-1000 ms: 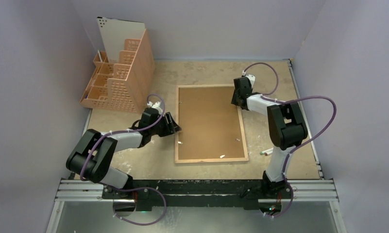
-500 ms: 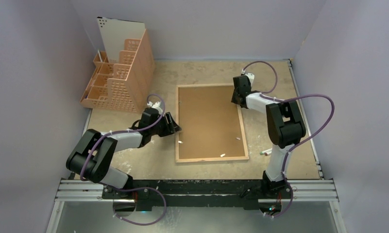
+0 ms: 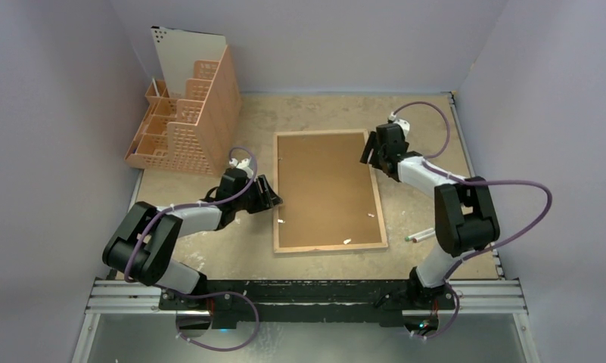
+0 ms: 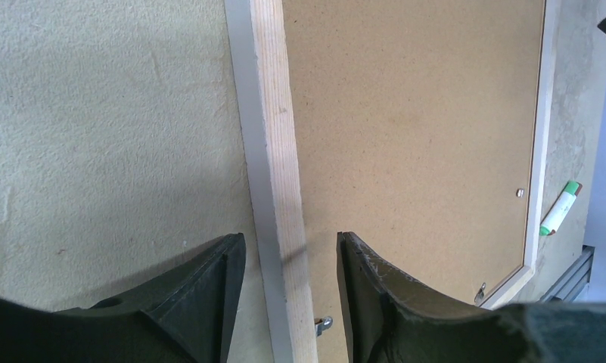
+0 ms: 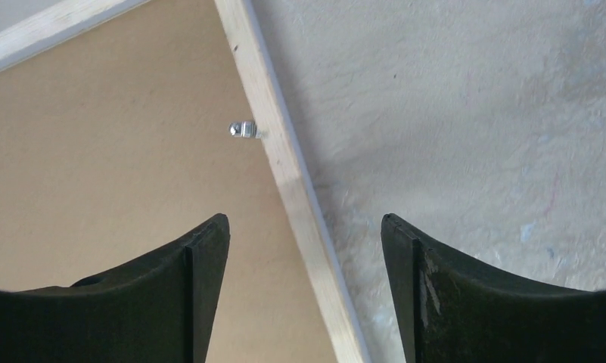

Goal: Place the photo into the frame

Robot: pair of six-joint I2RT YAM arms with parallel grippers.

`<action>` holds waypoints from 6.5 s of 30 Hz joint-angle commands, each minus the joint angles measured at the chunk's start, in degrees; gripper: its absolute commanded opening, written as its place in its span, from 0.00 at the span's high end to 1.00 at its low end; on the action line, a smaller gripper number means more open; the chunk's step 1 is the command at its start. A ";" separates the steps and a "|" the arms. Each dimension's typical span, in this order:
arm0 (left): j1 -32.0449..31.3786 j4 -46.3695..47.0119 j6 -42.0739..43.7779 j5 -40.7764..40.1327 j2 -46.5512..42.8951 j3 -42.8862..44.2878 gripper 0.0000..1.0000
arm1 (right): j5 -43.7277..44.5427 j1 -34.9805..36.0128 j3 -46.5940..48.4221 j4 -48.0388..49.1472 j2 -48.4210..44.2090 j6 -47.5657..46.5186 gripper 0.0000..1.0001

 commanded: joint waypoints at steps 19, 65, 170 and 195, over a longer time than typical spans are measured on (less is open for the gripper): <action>0.04 -3.88 -0.55 1.08 -3.46 -3.68 0.41 | -21.64 1.06 -31.46 1.63 -24.30 10.76 0.28; 0.04 -6.86 0.84 -6.12 -2.55 -1.15 0.43 | 1.34 27.51 -21.64 -33.86 -27.91 31.15 0.39; -2.61 -40.28 -6.15 -7.33 -29.37 -4.58 0.34 | 0.49 18.85 -25.95 -5.31 -17.29 33.25 0.42; -3.90 -53.18 -11.29 -1.65 -35.07 0.60 0.36 | 15.18 16.36 -2.36 -5.99 -13.83 20.43 0.24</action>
